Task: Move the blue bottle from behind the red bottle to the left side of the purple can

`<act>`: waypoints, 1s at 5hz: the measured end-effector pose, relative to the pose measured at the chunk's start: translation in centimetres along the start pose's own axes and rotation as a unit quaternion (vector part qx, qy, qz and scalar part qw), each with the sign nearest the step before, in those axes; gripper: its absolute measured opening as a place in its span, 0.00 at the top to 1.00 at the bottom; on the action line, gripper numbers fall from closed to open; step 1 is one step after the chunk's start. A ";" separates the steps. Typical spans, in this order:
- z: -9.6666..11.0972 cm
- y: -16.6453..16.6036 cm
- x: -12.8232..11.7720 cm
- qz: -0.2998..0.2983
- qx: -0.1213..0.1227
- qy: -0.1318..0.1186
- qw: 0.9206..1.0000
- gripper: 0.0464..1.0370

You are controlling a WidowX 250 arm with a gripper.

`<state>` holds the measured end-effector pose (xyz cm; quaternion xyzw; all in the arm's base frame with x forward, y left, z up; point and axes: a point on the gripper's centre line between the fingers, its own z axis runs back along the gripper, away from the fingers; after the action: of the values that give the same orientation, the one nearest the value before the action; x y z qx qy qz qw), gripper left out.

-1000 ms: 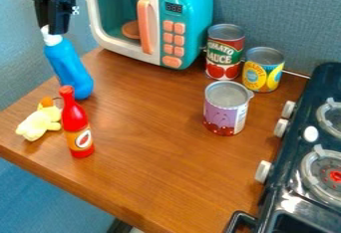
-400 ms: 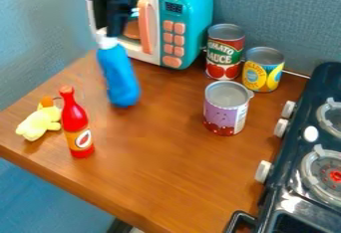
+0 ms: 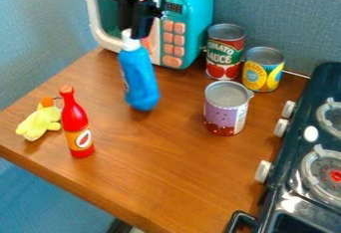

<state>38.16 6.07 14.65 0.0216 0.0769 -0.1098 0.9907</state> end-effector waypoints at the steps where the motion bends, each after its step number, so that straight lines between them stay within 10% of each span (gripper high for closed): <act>1: 0.5 -0.7 0.6 0.008 0.003 -0.009 1.000 0.68; 5: -1.1 -1.1 2.1 0.101 -0.034 -0.018 0.994 0.61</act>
<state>39.80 4.56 13.24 -0.0065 0.0602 -0.0069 0.9981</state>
